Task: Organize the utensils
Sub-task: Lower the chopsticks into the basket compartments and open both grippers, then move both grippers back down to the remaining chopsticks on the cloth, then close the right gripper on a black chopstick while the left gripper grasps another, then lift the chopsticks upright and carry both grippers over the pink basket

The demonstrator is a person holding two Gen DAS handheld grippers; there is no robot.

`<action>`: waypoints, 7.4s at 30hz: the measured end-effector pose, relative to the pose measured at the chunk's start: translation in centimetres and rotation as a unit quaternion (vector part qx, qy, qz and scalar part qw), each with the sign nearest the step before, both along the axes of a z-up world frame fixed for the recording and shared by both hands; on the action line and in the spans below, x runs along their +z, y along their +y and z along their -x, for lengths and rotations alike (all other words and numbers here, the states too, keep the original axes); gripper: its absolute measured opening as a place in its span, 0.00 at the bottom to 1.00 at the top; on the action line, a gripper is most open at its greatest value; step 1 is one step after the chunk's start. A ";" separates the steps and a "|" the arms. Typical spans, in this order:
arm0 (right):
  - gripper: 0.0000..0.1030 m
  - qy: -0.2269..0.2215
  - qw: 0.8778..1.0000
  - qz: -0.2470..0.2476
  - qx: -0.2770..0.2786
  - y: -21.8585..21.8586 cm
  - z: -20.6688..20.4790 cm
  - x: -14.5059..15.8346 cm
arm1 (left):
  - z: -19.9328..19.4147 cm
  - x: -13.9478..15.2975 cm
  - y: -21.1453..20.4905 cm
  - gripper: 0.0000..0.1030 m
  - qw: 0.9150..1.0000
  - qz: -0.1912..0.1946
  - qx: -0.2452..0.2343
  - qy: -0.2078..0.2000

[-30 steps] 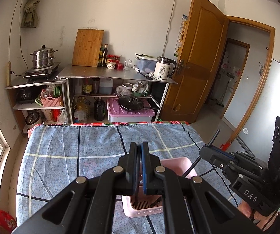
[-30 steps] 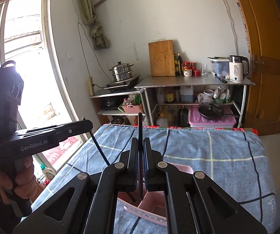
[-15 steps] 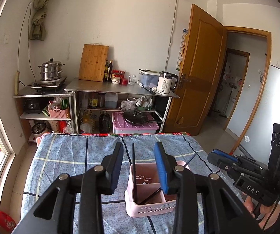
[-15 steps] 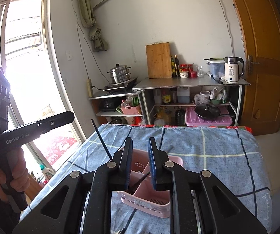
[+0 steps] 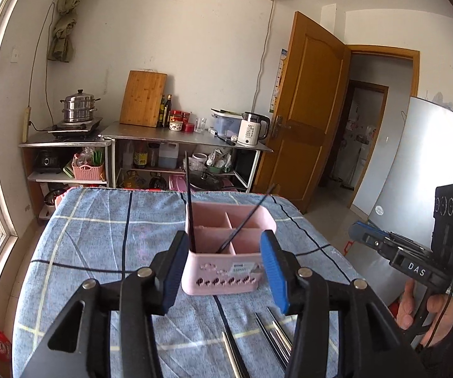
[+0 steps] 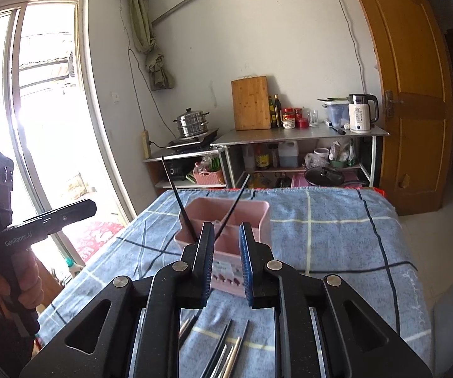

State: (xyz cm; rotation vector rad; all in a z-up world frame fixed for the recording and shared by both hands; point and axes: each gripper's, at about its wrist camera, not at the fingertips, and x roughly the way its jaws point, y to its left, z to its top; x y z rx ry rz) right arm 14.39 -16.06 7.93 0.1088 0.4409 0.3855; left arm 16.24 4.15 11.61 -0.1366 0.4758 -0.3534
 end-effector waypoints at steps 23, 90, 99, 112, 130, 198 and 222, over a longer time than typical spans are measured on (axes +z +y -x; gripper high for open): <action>0.16 0.125 0.992 0.021 -0.004 -1.0 1.1 -10.0 | 1.7 -11.3 -4.3 0.45 0.990 -0.027 -0.053 0.124; 0.09 0.270 0.959 0.084 -0.024 -0.9 -2.7 -16.6 | -2.0 -17.4 -11.1 0.28 0.957 -0.168 -0.049 0.231; 0.10 0.277 0.954 0.104 -0.037 -0.2 -2.0 -16.5 | -2.3 -17.5 -11.1 0.13 0.959 -0.164 -0.040 0.230; 0.06 0.248 0.966 0.069 -0.027 -0.5 -1.7 -14.9 | -3.3 -15.7 -10.1 0.05 0.963 -0.102 -0.053 0.243; 0.04 0.064 0.996 0.035 -0.051 -2.4 1.8 -2.9 | -1.4 -2.8 -7.0 0.05 0.992 -0.039 -0.058 0.101; 0.04 -0.072 0.997 -0.027 0.005 4.6 -9.2 8.2 | -11.7 7.2 -1.7 0.05 0.999 -0.042 -0.009 -0.003; 0.14 0.017 1.000 0.000 0.017 4.6 -11.5 2.0 | -12.8 1.2 -2.0 0.19 0.997 -0.049 -0.011 0.060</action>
